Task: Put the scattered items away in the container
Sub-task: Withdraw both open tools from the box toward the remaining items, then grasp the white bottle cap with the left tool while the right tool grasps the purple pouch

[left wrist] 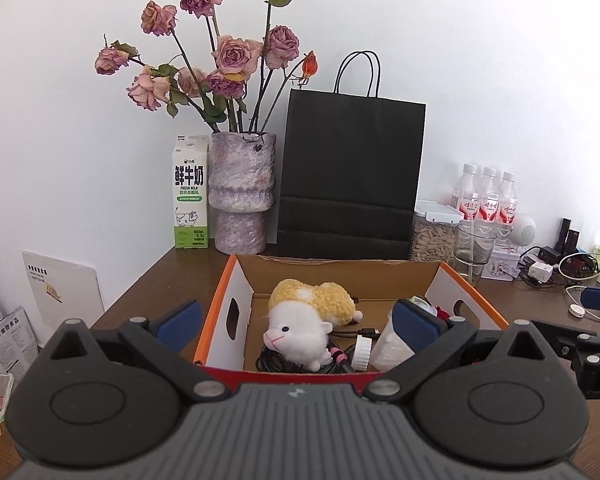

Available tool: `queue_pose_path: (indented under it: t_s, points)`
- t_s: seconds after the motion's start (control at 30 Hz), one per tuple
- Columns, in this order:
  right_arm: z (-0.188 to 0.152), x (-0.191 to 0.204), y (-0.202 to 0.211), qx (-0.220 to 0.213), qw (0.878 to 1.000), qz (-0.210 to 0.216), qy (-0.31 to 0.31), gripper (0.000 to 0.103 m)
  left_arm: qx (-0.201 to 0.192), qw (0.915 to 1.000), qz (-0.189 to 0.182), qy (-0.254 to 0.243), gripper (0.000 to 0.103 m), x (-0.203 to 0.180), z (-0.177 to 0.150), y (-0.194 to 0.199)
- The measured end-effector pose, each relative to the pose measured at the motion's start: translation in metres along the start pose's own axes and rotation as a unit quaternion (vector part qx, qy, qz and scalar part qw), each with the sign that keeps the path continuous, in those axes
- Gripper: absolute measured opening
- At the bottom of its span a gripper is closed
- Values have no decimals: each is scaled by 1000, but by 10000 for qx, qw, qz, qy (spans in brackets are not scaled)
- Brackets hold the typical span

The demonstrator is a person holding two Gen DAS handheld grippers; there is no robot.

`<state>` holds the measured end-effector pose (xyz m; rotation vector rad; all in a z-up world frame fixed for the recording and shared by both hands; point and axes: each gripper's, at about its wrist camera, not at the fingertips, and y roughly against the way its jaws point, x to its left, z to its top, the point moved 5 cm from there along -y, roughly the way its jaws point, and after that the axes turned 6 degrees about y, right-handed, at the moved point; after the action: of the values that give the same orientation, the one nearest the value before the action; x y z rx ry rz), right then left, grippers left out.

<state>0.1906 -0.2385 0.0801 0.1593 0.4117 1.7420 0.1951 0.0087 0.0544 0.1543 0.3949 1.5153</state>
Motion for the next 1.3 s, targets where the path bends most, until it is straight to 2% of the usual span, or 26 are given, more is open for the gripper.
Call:
queue_pose_path:
  t_s: [0.23, 0.57, 0.77, 1.07, 1.3]
  points:
    - [-21, -7, 20, 91, 9999, -57, -80, 103, 84, 9999, 24, 66, 103, 6, -15, 17]
    - [-66, -7, 36, 451, 9986, -277, -43, 103, 320, 9994, 130, -21, 103, 16, -40, 34]
    - [-93, -7, 43, 687, 9973, -211, -148, 103, 524, 9986, 88, -47, 103, 21, -62, 43]
    - [-118, -4, 38, 1032, 9943, -122, -254, 103, 1035, 9946, 28, -113, 103, 19, -95, 38]
    - [-125, -3, 32, 1182, 9926, -83, -268, 103, 1325, 9899, 259, -436, 103, 16, -109, 17]
